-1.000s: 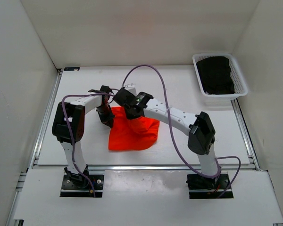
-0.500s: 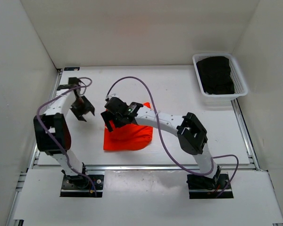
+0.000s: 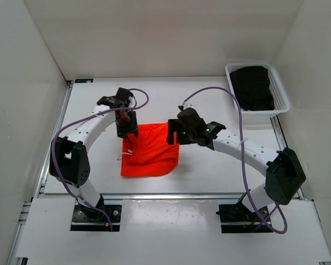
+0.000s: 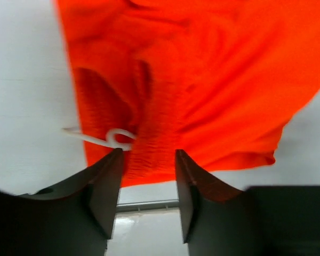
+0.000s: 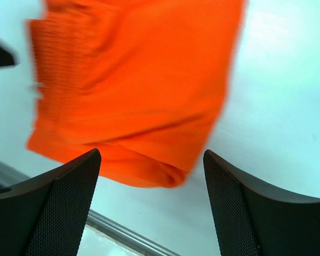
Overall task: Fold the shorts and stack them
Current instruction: Fold the shorts
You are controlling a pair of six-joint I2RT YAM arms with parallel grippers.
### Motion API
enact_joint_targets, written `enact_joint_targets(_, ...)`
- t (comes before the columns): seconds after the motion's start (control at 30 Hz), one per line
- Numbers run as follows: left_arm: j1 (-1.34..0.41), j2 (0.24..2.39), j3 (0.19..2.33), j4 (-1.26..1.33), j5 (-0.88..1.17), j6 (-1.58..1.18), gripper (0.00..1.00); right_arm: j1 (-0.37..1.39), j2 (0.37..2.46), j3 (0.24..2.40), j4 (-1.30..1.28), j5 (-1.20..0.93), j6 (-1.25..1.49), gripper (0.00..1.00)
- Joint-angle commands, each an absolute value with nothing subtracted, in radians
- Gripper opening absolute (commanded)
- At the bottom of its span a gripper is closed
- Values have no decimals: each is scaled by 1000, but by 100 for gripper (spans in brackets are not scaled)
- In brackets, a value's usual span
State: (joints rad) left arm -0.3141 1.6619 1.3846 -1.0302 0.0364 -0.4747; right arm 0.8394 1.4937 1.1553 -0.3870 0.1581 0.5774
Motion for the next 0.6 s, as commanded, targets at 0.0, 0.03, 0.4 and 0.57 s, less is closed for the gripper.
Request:
enact_joint_targets(0.0,-388,1693,1390,-1009,40,-474,52,789,1457,1072,-411,144,666,82)
enact_joint_targets(0.03,-388,1736,1390,-987,25,-474,44,779,1445,1072,-411,132,666,80)
enact_joint_targets(0.4,-307,1919,1426,-923,26,-488,32,735,1384,1042,-485,146,675,92)
enact_joint_targets(0.57,-307,1862,1468,-957,46,-469,37,677,1507,1086,-425,-133,603,100)
